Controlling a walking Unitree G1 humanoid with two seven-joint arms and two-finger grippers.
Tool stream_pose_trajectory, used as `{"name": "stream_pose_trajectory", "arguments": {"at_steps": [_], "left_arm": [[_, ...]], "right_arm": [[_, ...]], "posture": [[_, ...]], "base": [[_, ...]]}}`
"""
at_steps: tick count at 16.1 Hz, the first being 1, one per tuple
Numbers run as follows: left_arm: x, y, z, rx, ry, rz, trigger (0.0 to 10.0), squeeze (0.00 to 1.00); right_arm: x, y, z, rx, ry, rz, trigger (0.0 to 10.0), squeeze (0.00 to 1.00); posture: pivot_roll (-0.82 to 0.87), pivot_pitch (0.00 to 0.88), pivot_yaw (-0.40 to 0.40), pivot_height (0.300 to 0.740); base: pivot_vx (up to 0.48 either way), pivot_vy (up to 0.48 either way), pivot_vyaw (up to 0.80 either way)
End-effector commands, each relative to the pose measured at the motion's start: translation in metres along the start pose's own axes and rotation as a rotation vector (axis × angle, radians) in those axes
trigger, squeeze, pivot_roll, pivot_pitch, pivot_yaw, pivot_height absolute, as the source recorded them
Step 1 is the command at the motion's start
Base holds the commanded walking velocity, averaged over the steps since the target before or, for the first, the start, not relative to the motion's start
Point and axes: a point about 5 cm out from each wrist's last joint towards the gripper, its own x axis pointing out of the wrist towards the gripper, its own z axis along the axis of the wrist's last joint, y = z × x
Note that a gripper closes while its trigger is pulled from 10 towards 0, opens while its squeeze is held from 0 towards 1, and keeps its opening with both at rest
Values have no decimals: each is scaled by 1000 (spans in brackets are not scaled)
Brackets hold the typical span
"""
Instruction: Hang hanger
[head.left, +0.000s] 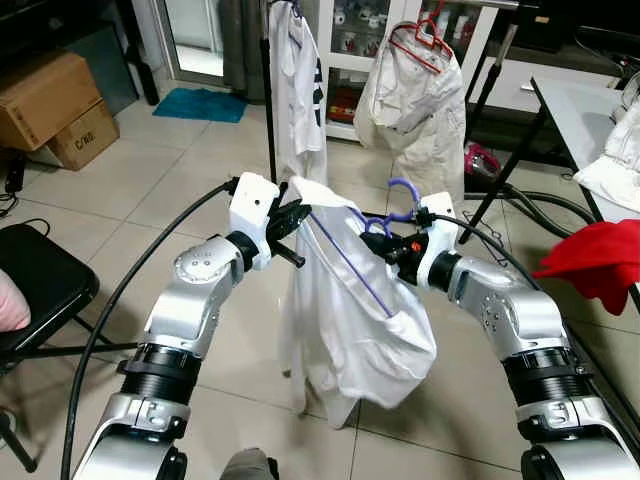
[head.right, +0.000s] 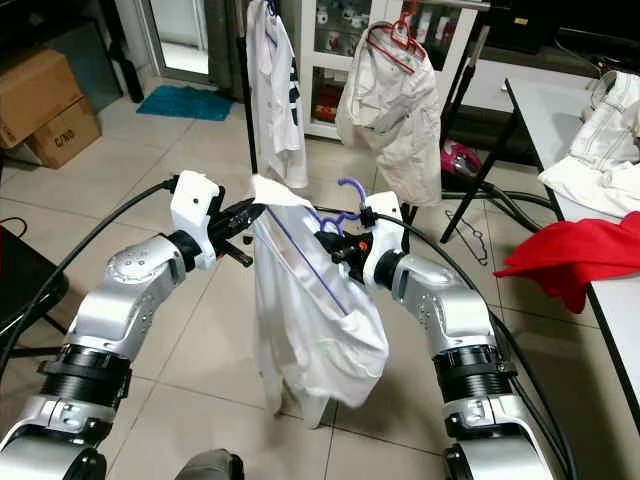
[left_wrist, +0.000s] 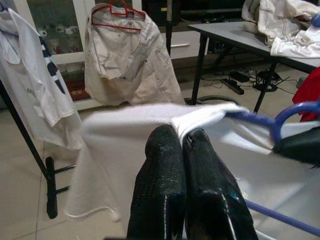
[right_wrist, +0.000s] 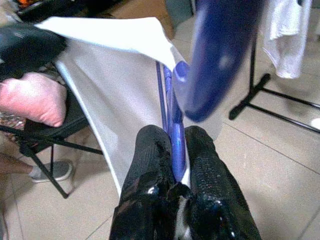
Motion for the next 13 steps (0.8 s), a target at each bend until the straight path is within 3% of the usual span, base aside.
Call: {"name": "stream_pose_trajectory", "arguments": {"at_steps": [1, 6, 10, 13], "left_arm": [[-1, -2, 7, 9, -24, -13, 0, 0], [-6, 0, 6, 56, 12, 3, 0, 0], [-14, 18, -11, 147, 120, 146, 0, 0], [-16, 24, -16, 167, 151, 199, 0, 0]], "right_arm": [[-2, -6, 9, -14, -33, -43, 10000, 0], [-2, -17, 13, -10, -44, -131, 10000, 0], [-5, -29, 22, 2, -99, -229, 10000, 0], [-4, -27, 28, -8, -124, -195, 10000, 0]], "posture": [[84, 0, -13, 740], [82, 0, -10, 740], [80, 0, -7, 740], [82, 0, -9, 740]], "base": [[0, 0, 0], [0, 0, 0], [0, 0, 0], [0, 0, 0]]}}
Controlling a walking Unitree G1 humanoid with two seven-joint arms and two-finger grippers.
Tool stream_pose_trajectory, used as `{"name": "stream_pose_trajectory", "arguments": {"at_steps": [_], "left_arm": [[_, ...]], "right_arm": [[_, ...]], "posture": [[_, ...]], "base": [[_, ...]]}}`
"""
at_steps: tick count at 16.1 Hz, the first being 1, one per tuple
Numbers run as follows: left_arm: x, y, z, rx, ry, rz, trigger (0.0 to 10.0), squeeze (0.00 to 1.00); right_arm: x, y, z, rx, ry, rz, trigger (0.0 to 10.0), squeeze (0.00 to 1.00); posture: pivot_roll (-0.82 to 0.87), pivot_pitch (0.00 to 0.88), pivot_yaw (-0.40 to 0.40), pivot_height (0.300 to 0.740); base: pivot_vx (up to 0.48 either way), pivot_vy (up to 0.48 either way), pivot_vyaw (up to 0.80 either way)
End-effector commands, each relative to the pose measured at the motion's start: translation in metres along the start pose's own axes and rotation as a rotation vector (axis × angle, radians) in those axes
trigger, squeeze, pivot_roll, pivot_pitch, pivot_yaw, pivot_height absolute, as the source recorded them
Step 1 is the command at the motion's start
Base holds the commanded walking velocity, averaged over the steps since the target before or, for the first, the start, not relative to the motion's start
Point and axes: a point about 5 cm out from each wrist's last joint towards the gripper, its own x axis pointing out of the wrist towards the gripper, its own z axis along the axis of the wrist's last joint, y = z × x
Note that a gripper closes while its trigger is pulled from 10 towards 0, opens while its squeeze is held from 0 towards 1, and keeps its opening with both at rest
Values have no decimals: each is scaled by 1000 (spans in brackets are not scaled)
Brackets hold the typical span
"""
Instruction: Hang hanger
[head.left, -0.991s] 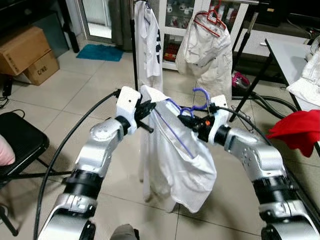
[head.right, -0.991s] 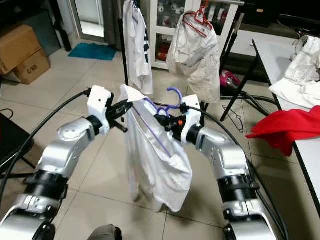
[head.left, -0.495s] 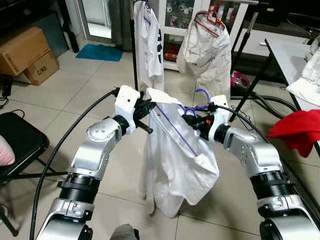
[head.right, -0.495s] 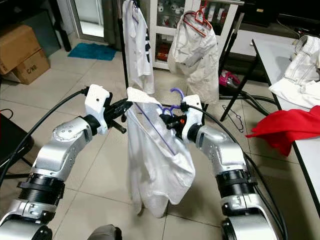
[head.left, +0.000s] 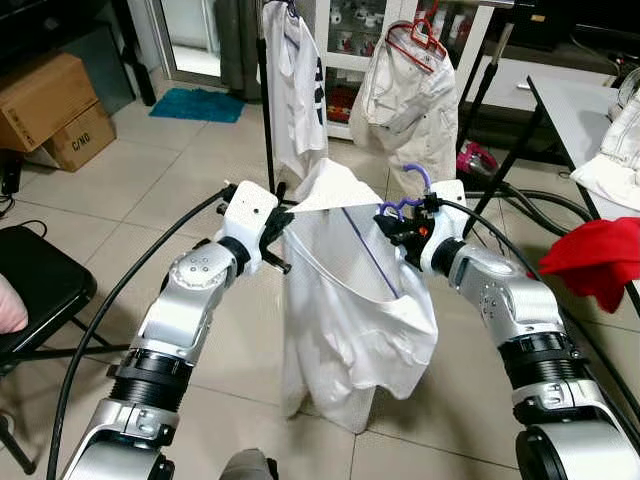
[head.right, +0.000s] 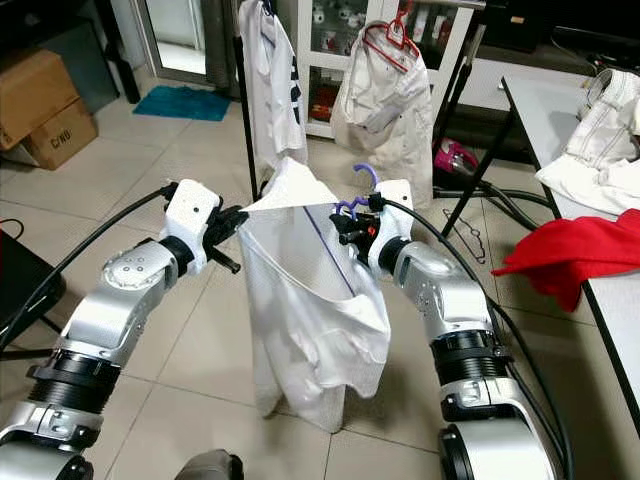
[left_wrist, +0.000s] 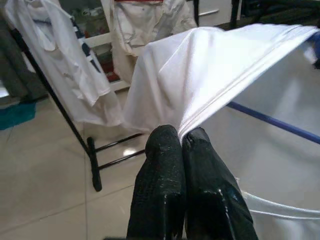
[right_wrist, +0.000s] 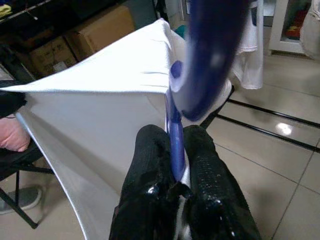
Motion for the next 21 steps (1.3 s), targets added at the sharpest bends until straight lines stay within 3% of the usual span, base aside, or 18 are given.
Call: {"name": "stream_pose_trajectory", "arguments": {"at_steps": [1, 4, 5, 10, 13, 14, 15, 16, 21], "left_arm": [[-5, 14, -7, 30, 42, 84, 10000, 0], [-2, 18, -1, -12, 6, 75, 10000, 0], [-2, 21, 2, -27, -4, 61, 10000, 1000], [-12, 37, 17, 16, -33, -103, 10000, 1000], [-19, 61, 34, 85, -70, -118, 10000, 1000], [-23, 70, 39, 116, -72, -137, 10000, 945], [-27, 76, 42, 141, -70, -172, 10000, 427], [-31, 81, 44, 167, -56, -219, 10000, 0], [-45, 100, 38, 242, 35, -362, 10000, 0]], "right_arm": [[-6, -12, 15, -5, -61, -51, 10000, 0], [-6, -7, 17, -21, -72, -3, 10000, 0], [-7, -5, 16, -32, -69, 11, 10000, 0], [-9, -7, 17, -97, -46, 30, 10000, 0], [-13, -3, 20, -175, -23, 110, 10000, 0], [-16, -2, 22, -198, -21, 148, 10000, 0], [-21, -1, 25, -221, -27, 189, 10000, 0], [-25, 0, 28, -250, -31, 237, 10000, 0], [-45, 7, 43, -322, -44, 427, 10000, 0]], "posture": [[82, 0, -8, 740], [79, 0, -5, 740], [79, 0, -4, 740], [81, 0, -2, 740], [86, 0, -5, 740], [86, 0, -5, 740], [86, 0, -5, 740], [89, 0, -7, 740], [89, 0, -7, 740]], "base": [[0, 0, 0], [0, 0, 0], [0, 0, 0], [0, 0, 0], [0, 0, 0], [0, 0, 0], [0, 0, 0], [0, 0, 0], [0, 0, 0]]}}
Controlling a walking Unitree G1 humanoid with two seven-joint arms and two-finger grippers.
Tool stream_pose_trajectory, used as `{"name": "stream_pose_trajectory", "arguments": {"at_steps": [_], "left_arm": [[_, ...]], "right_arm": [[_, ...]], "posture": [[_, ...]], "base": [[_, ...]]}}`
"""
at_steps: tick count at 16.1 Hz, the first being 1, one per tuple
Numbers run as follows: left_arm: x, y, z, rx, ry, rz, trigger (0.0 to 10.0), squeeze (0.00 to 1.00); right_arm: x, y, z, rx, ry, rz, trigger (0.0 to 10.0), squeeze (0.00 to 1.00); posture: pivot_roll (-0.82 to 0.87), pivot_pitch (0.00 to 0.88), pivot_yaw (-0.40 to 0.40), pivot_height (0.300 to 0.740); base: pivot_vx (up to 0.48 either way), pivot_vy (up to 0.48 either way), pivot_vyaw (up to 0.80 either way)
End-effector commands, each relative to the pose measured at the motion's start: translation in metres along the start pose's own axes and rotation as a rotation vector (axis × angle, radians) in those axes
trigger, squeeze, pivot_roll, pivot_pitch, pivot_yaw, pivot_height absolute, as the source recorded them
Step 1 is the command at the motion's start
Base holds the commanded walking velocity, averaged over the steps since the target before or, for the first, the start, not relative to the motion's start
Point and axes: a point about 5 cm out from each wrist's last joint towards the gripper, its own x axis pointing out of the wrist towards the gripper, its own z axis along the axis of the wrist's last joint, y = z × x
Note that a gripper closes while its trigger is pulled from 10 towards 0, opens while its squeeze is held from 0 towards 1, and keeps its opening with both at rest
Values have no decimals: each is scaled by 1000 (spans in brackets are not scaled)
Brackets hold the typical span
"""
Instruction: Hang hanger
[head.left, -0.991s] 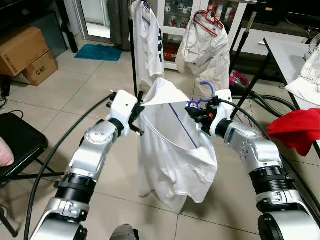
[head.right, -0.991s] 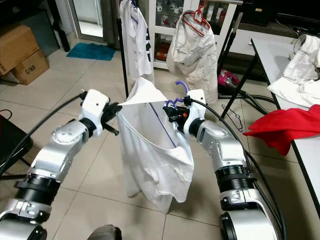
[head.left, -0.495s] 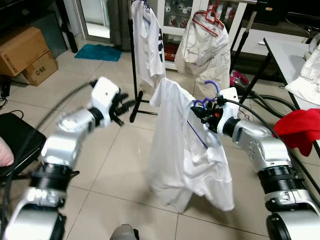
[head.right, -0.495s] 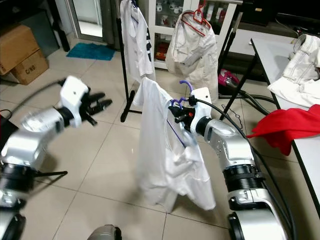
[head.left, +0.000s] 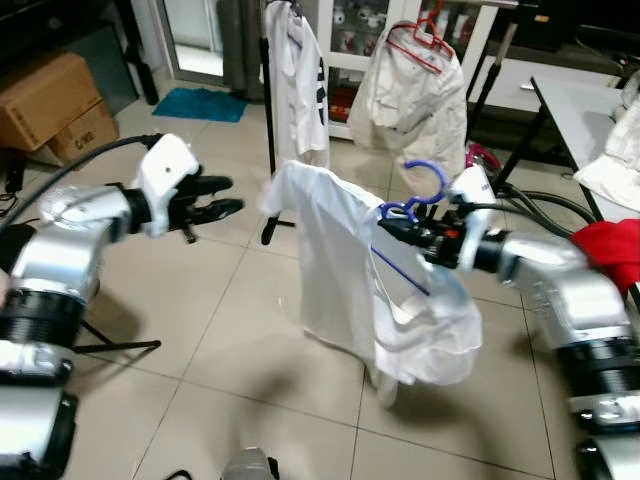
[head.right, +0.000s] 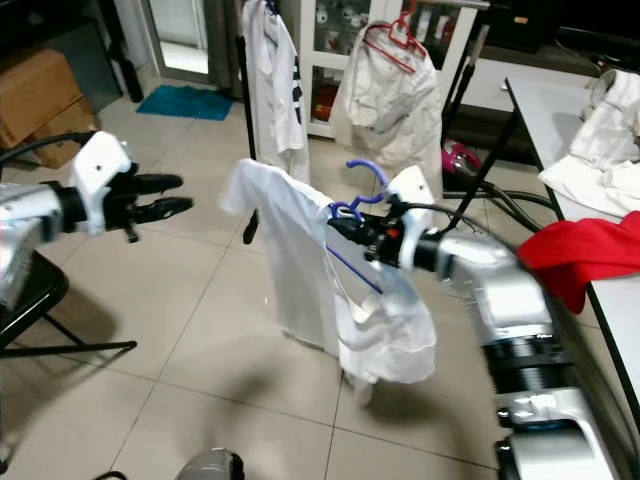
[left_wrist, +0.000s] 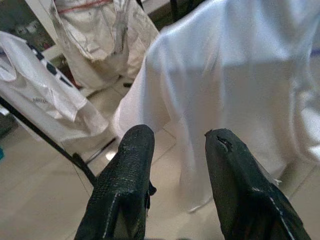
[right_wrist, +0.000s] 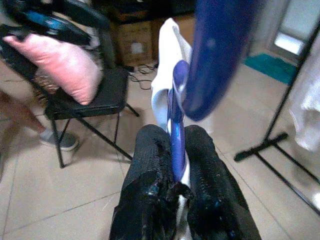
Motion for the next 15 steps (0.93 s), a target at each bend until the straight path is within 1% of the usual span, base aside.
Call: {"name": "stream_pose_trajectory", "arguments": {"at_steps": [1, 3, 4, 6, 7, 8, 10, 11, 12, 13, 14, 15], "left_arm": [[-1, 4, 4, 39, 11, -13, 10000, 0], [-3, 9, 2, 69, 34, -18, 10000, 0], [-3, 10, 2, 78, 38, -24, 10000, 0], [-3, 11, 7, 91, 0, -49, 10000, 0], [-4, 9, 12, 79, -37, -94, 10000, 0], [-4, 7, 14, 78, -48, -123, 10000, 0], [-3, 4, 9, 74, -21, -159, 10000, 0], [1, 2, -3, 53, 12, -173, 10000, 0], [2, 1, -5, 41, 19, -181, 10000, 0], [4, -1, -6, 34, 8, -211, 2392, 0], [5, -3, -4, 19, -12, -239, 0, 0], [8, -5, -2, -9, -38, -253, 0, 0]], "right_arm": [[-3, 5, 9, -23, -31, 57, 10000, 0], [-11, 11, 16, -62, -13, 147, 10000, 0], [-13, 13, 17, -67, -10, 166, 10000, 0], [-18, 17, 18, -77, 13, 212, 10000, 0], [-20, 18, 17, -81, 25, 217, 10000, 0], [-21, 17, 17, -83, 32, 218, 10000, 0], [-23, 17, 17, -84, 36, 221, 10000, 0], [-24, 18, 20, -85, 37, 239, 10000, 0], [-24, 19, 20, -85, 37, 246, 10000, 0], [-24, 19, 21, -89, 43, 257, 10000, 0], [-24, 20, 21, -91, 47, 260, 10000, 0], [-24, 20, 22, -91, 47, 263, 10000, 0]], "posture": [[89, 0, -8, 740], [85, 0, -7, 740], [84, 0, -7, 740], [80, 0, -5, 740], [80, 0, -4, 740], [81, 0, -5, 740], [83, 0, -5, 740], [86, 0, -10, 740], [86, 0, -10, 740], [84, 0, -7, 740], [82, 0, -6, 740], [82, 0, -6, 740]], "base": [[0, 0, 0], [0, 0, 0], [0, 0, 0], [0, 0, 0], [0, 0, 0], [0, 0, 0], [0, 0, 0], [0, 0, 0], [0, 0, 0], [0, 0, 0], [0, 0, 0], [0, 0, 0]]}}
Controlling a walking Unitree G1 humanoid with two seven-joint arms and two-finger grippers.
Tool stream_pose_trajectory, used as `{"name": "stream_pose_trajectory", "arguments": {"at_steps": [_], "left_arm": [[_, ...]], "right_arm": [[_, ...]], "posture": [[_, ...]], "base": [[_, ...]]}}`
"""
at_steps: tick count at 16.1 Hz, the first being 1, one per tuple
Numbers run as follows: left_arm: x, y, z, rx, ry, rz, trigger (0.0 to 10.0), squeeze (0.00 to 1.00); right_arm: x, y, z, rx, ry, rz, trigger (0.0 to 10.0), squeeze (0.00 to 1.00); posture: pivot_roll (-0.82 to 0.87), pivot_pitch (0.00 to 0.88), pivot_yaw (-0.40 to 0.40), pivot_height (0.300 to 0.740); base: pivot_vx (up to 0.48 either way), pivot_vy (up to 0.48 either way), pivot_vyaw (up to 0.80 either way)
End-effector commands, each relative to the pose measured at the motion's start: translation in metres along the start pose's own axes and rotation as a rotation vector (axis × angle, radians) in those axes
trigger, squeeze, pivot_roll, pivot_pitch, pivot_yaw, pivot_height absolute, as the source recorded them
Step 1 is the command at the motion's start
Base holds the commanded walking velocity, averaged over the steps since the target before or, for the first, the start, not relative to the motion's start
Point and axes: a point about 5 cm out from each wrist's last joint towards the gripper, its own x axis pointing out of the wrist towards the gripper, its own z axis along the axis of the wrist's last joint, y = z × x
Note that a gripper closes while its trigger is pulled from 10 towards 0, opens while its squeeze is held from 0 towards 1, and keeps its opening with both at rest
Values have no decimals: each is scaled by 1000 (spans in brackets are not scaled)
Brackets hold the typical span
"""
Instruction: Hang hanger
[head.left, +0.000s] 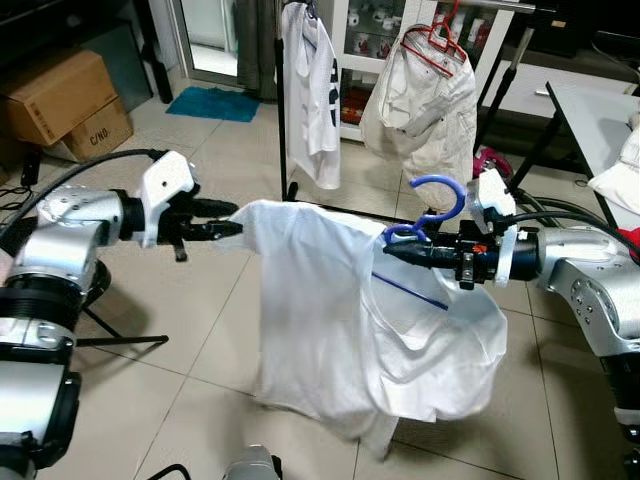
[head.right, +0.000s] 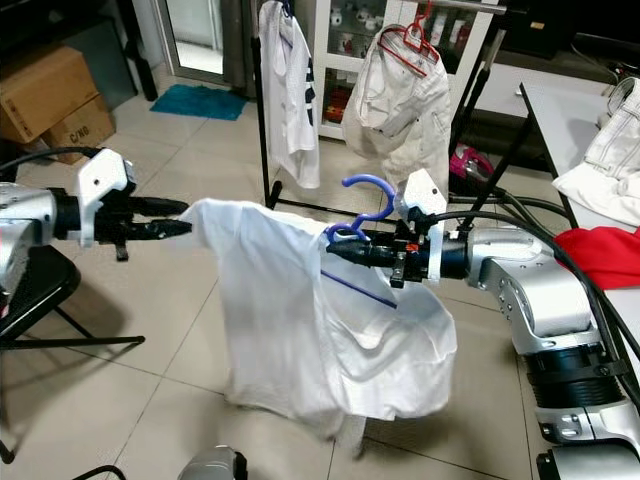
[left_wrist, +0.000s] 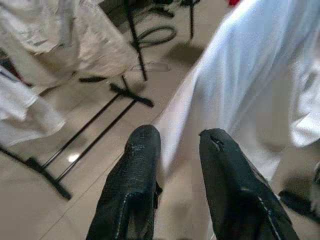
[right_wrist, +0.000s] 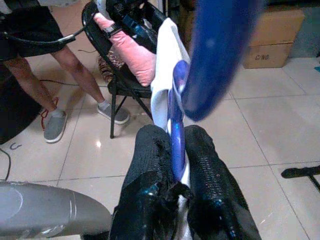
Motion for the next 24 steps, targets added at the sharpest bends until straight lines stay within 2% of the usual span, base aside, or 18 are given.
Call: {"name": "stream_pose_trajectory", "arguments": {"at_steps": [1, 4, 8, 17, 19, 24], "left_arm": [[0, 2, 9, 16, -25, -9, 0, 0], [10, -3, 4, -25, -26, -58, 0, 0], [11, -6, 2, -56, -23, -95, 0, 0], [16, -5, -2, -106, -20, -36, 0, 0], [11, -2, -2, -109, -27, -4, 0, 0], [-19, 14, -2, -138, -37, 129, 0, 0]], "right_arm": [[-3, 1, 9, -33, -12, 16, 10000, 0], [-2, 4, 9, -28, -12, 38, 10000, 0], [-2, 4, 9, -28, -8, 48, 10000, 0], [0, 2, 10, -30, -13, 49, 10000, 0], [-1, 2, 10, -31, -10, 47, 10000, 0], [-7, -1, 5, -25, 15, 14, 10000, 0]], "posture": [[82, 0, -6, 740], [82, 0, -4, 740], [82, 0, -2, 740], [82, 0, -3, 740], [82, 0, -3, 740], [81, 0, 1, 740]], "base": [[0, 0, 0], [0, 0, 0], [0, 0, 0], [0, 0, 0], [0, 0, 0], [0, 0, 0]]}}
